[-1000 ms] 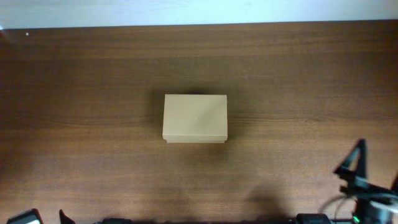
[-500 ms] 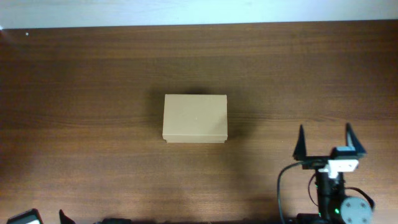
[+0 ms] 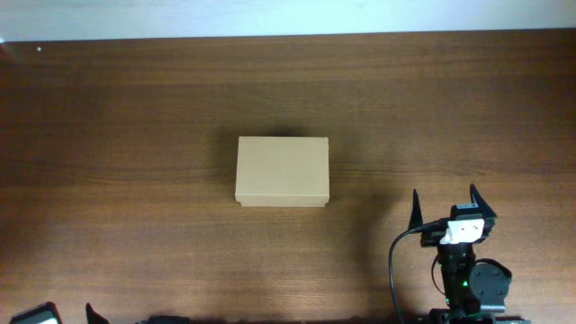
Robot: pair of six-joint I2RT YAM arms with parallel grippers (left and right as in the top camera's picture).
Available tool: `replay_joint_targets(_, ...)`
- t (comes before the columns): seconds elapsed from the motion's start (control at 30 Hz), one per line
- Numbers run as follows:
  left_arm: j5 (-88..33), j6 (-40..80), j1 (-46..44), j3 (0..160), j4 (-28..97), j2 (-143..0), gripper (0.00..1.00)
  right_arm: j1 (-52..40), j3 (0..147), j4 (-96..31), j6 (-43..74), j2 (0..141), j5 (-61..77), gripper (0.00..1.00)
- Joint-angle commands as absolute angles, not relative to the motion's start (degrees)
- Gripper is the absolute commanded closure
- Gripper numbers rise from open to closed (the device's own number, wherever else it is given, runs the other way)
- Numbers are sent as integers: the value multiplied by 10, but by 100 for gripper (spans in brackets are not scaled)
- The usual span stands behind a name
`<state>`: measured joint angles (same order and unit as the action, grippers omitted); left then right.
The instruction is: Pack container
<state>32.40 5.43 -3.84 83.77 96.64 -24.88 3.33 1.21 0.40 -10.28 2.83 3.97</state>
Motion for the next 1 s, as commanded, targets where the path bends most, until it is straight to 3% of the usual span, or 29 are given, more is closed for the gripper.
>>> replay_joint_targets(0.0,328,58,-36,837,966,-244,1,39,3,-7,-103,21,50,1)
replay_joint_targets(0.97,328,58,-36,837,966,-244,1,38,3,-40,-101,4,54,1)
